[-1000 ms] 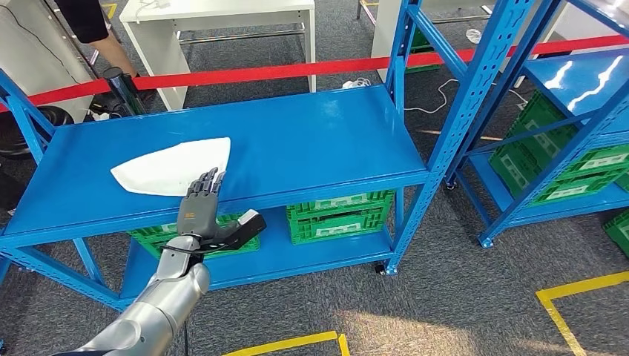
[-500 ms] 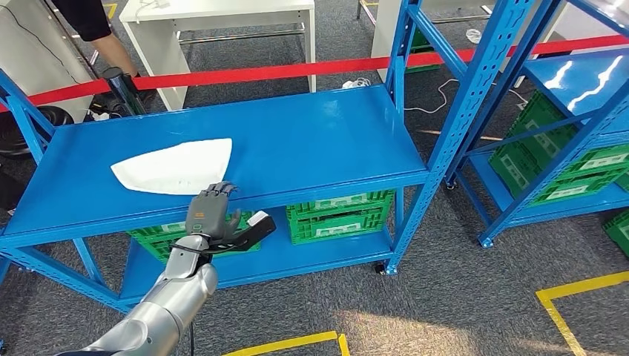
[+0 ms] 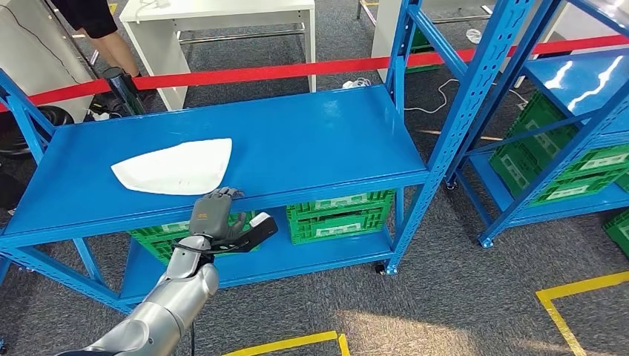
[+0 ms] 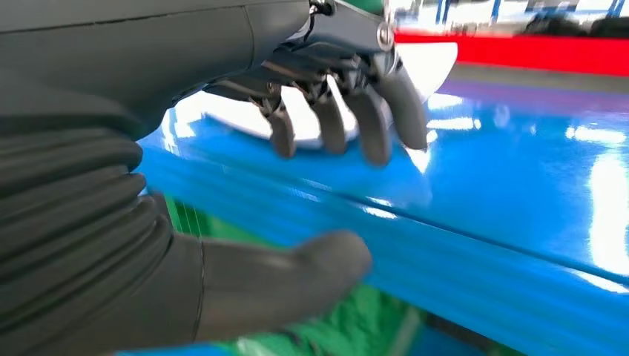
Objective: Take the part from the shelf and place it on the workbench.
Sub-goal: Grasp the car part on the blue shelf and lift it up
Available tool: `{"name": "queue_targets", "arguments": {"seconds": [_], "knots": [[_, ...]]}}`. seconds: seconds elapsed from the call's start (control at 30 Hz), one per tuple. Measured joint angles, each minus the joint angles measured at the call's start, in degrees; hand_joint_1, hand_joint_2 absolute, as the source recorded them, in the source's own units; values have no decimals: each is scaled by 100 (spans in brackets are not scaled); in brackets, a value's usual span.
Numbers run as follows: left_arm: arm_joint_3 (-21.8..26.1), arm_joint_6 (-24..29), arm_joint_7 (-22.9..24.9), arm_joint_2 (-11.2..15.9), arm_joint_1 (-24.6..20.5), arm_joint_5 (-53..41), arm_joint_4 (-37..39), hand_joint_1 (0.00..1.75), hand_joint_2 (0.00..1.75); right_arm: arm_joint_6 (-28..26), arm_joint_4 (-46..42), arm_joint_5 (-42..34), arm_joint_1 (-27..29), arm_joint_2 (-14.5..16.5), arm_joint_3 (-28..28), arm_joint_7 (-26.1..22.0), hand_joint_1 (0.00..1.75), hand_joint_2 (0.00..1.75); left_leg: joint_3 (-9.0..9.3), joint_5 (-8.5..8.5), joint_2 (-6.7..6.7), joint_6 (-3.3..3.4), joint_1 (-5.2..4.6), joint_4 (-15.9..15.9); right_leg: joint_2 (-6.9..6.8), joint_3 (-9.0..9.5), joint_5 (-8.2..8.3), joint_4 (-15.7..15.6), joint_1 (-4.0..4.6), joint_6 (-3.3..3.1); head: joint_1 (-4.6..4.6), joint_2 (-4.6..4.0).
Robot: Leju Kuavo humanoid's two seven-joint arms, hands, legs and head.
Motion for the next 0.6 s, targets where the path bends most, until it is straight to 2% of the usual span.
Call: {"name": "queue_targets", "arguments": {"seconds": [0.17, 0.47, 0.53, 0.6], "knots": [[215, -186, -221, 6, 5, 292, -2, 0, 0, 8, 0, 2, -2, 0, 0, 0, 0, 0, 0, 1, -1, 1, 0, 0, -3, 1, 0, 0, 0, 0, 0, 0], [406, -127, -451, 11, -3, 529, -10, 0, 0, 6, 0, -16, -12, 0, 0, 0, 0, 0, 1, 1, -1, 2, -1, 0, -3, 2, 0, 0, 0, 0, 0, 0], [416, -149, -427, 12, -7, 517, -11, 0, 0, 2, 1, -36, -14, 8, 0, 4, 0, 0, -7, -13, 1, 47, -12, 26, -10, 4, 13, -20, -27, 27, -3, 0], [427, -173, -397, 13, -19, 495, -14, 0, 0, -1, 2, -54, -15, 20, 0, 10, 0, 0, -16, -14, 4, 120, -34, 43, -14, 15, 42, -63, -62, 73, -7, 0]]}}
